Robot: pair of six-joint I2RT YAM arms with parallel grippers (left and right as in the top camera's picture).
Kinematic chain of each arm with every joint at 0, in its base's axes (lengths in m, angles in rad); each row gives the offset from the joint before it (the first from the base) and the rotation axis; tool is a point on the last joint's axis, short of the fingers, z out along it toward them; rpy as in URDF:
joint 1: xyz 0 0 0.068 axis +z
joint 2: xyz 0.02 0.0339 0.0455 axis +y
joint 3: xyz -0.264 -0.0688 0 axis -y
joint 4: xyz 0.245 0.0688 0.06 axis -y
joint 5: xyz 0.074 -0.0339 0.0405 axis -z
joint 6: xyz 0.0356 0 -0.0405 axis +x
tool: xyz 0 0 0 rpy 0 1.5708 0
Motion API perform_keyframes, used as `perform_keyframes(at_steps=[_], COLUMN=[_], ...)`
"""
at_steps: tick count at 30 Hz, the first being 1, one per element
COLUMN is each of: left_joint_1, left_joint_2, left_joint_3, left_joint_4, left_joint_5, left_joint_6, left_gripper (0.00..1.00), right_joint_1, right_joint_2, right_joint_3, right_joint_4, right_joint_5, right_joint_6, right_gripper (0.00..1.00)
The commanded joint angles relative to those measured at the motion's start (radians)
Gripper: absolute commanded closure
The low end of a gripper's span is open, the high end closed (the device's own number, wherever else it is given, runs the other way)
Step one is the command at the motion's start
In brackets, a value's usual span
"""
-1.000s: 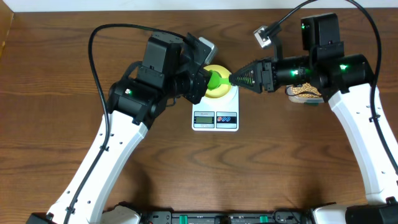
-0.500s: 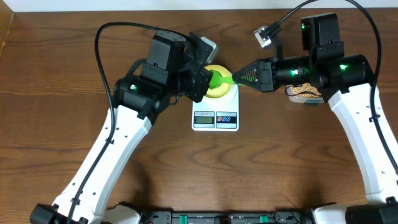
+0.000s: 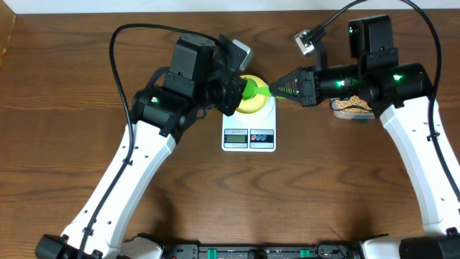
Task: Scoop item into bowl and weigh 50g on scale
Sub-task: 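Grasp the scoop handle with the right gripper from the left gripper, then carry the scoop with the right gripper over the soybean tub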
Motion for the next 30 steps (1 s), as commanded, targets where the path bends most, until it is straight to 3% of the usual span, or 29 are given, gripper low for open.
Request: perform_keyframes(at_steps=[1,2,5,8,9,12,23,30], left_joint_1=[0.000,0.000,0.000,-0.001,0.000,0.000,0.000,-0.001], left_joint_2=[0.008,0.008,0.008,0.007,0.007,0.007,0.024,0.106], left_joint_3=[0.006,0.006,0.007,0.007,0.007,0.007,0.001,-0.005], left_joint_4=[0.014,0.016,0.018,0.018,0.018,0.018,-0.021,-0.065], left_joint_5=[-0.009,-0.009,-0.009,-0.009,-0.009,-0.035,-0.187,-0.267], left_joint_6=[-0.009,-0.009,-0.010,-0.010,-0.009,-0.009,-0.011,-0.096], left_gripper=[0.92,0.91,0.64,0.28,0.11,0.05,0.04,0.03], right_joint_1=[0.003,0.003,0.003,0.003,0.003,0.000,-0.073,-0.115], right_joint_2=[0.001,0.001,0.001,0.001,0.001,0.001,0.001,0.001], right_joint_3=[0.018,0.018,0.018,0.018,0.018,0.018,0.018,0.018], right_joint_4=[-0.010,-0.016,-0.030,-0.031,-0.031,-0.031,-0.031,-0.025], right_joint_5=[0.027,0.051,0.117,0.164,0.182,0.252,0.705,1.026], right_joint_6=[0.005,0.012,0.018,0.018,0.018,0.018,0.002,0.003], right_gripper=[0.99,0.99,0.99,0.99,0.99,0.99,0.99,0.99])
